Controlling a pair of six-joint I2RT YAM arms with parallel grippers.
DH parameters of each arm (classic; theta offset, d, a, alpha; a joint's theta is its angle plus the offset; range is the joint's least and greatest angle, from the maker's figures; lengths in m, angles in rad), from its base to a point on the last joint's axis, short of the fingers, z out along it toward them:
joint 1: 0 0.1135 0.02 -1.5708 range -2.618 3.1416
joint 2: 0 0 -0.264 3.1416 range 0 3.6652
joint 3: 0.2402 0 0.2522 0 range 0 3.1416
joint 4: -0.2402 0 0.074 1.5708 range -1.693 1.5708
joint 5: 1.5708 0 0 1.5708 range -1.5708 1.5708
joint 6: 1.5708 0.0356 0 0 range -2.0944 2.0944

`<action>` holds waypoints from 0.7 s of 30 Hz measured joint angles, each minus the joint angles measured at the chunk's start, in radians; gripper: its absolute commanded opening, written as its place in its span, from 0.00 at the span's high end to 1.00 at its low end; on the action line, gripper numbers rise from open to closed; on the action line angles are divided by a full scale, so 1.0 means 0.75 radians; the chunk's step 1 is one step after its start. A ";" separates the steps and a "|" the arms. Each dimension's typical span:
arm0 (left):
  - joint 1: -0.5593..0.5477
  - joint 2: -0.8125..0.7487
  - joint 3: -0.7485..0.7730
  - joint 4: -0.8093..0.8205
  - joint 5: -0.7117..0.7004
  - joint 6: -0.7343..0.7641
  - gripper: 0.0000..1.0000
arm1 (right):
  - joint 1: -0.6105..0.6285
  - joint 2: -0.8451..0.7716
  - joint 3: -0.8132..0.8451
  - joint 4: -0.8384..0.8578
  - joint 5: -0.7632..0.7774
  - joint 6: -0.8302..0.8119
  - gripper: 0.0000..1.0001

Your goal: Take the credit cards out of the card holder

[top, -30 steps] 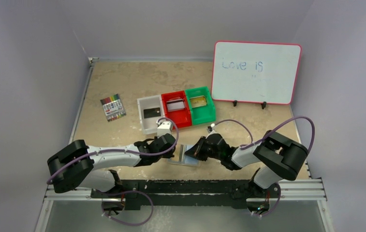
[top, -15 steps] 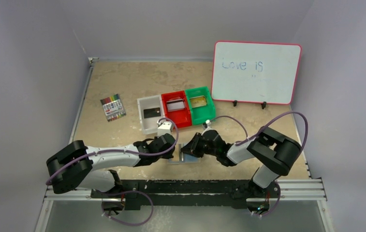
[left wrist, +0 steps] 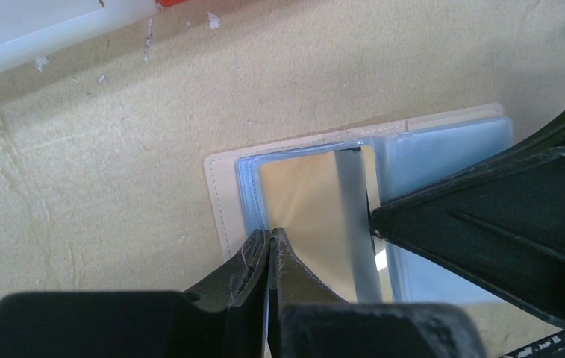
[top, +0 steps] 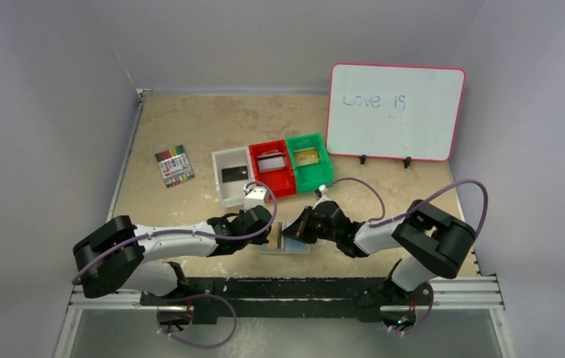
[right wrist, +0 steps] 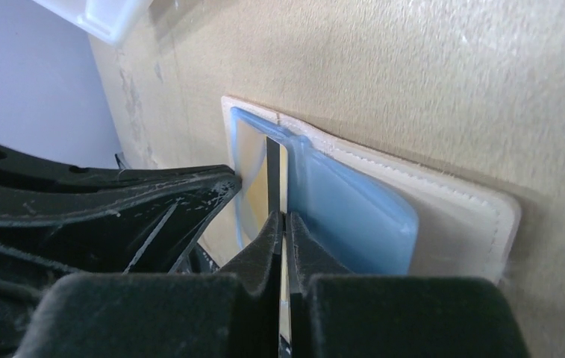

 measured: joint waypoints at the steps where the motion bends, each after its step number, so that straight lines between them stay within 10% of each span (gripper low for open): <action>1: -0.001 0.000 0.000 0.004 0.003 -0.001 1.00 | 0.003 -0.029 -0.010 -0.018 0.008 0.001 1.00; 15: -0.012 0.000 -0.001 0.017 0.055 -0.004 1.00 | 0.011 -0.148 -0.097 -0.056 0.035 0.045 1.00; 21: -0.011 -0.005 -0.002 0.005 0.075 0.023 0.60 | 0.011 -0.180 -0.118 -0.049 0.035 0.051 1.00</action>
